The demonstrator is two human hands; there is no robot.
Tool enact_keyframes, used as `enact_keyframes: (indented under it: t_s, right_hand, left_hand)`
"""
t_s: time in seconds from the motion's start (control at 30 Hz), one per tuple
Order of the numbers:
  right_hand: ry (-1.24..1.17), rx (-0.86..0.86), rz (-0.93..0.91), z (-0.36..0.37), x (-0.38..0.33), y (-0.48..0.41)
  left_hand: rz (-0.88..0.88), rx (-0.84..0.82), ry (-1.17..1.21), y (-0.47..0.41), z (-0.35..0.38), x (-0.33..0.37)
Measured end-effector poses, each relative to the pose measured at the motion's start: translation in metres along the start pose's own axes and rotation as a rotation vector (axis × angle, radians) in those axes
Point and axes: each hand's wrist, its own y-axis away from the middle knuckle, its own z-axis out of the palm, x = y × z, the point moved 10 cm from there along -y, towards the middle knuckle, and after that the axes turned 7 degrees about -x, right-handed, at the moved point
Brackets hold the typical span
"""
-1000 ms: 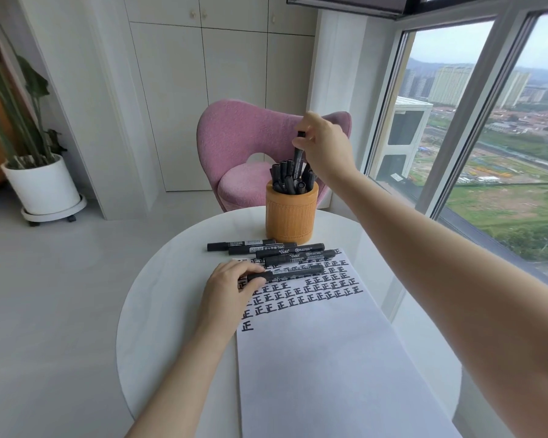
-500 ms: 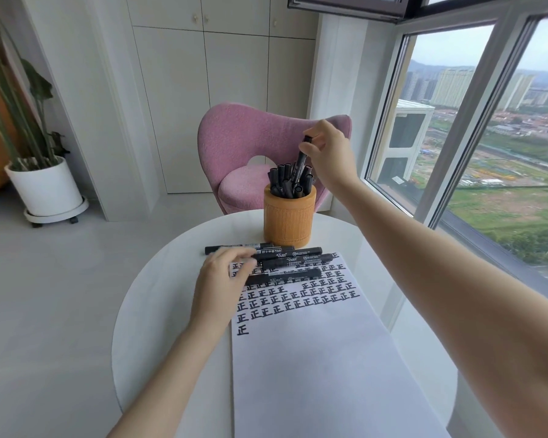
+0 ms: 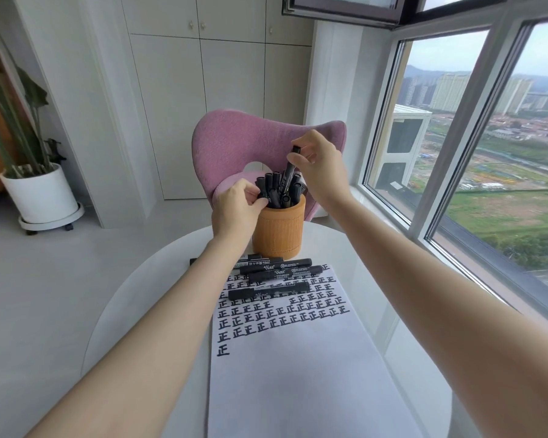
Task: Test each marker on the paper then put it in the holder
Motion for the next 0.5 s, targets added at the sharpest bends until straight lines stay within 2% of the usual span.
enact_keyframes:
  t_s: [0.17,0.3,0.5]
  right_hand:
    - [-0.045,0.011,0.001,0.001,0.003,0.001]
    - [-0.070,-0.001,-0.013,0.004,0.001,0.001]
    - [-0.089,0.012,-0.031,0.002,0.002,-0.002]
  left_hand:
    - [-0.034,0.088,-0.046,0.004,-0.001,0.002]
    - [-0.074,0.160,0.035,0.009,-0.006,0.001]
    - [0.041,0.185,0.240,0.002,-0.011,0.014]
